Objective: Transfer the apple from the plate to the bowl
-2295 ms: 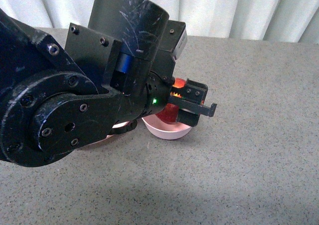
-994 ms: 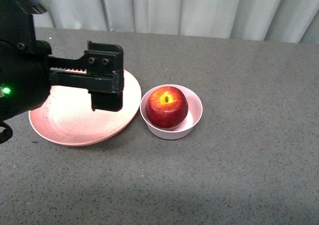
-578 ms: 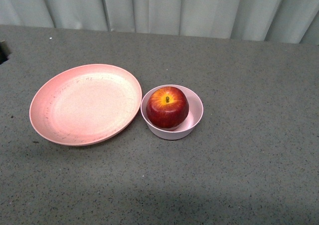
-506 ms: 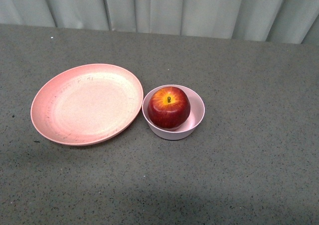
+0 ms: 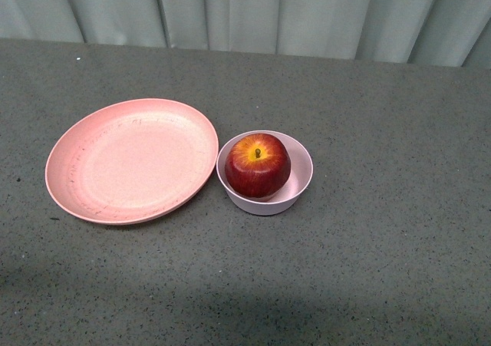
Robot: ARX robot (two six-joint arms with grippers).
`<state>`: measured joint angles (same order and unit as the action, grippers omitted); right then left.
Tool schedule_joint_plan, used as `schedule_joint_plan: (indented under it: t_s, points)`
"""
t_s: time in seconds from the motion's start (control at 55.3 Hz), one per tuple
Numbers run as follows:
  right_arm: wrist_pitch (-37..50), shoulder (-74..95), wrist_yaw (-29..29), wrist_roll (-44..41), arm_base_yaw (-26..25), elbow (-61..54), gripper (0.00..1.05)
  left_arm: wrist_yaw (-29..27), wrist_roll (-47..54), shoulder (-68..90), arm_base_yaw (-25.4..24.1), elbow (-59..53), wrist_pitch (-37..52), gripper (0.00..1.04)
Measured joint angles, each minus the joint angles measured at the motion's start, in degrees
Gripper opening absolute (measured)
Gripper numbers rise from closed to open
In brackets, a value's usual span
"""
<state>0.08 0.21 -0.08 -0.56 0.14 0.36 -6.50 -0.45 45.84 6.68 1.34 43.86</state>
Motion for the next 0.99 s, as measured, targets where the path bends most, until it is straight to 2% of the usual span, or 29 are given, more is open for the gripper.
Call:
schedule_joint_plan:
  t_s: [0.054,0.108,0.217,0.994]
  points:
    - [0.0,0.0,0.02,0.0,0.0,0.0,0.95,0.83,0.0,-3.1,-0.76,-0.17,-2.84,0.04]
    - [0.0,0.0,0.02,0.0,0.0,0.0,0.95,5.27,0.02,-5.92,-3.67,-0.2,-5.33,0.04]
    - [0.0,0.0,0.02,0.0,0.0,0.0,0.95,5.92,0.02,-10.32,-6.34,-0.22,-9.05,0.04]
    - [0.0,0.0,0.0,0.0,0.0,0.0,0.95,6.34,0.04,-31.82,-6.54,-0.26,-29.51,0.04]
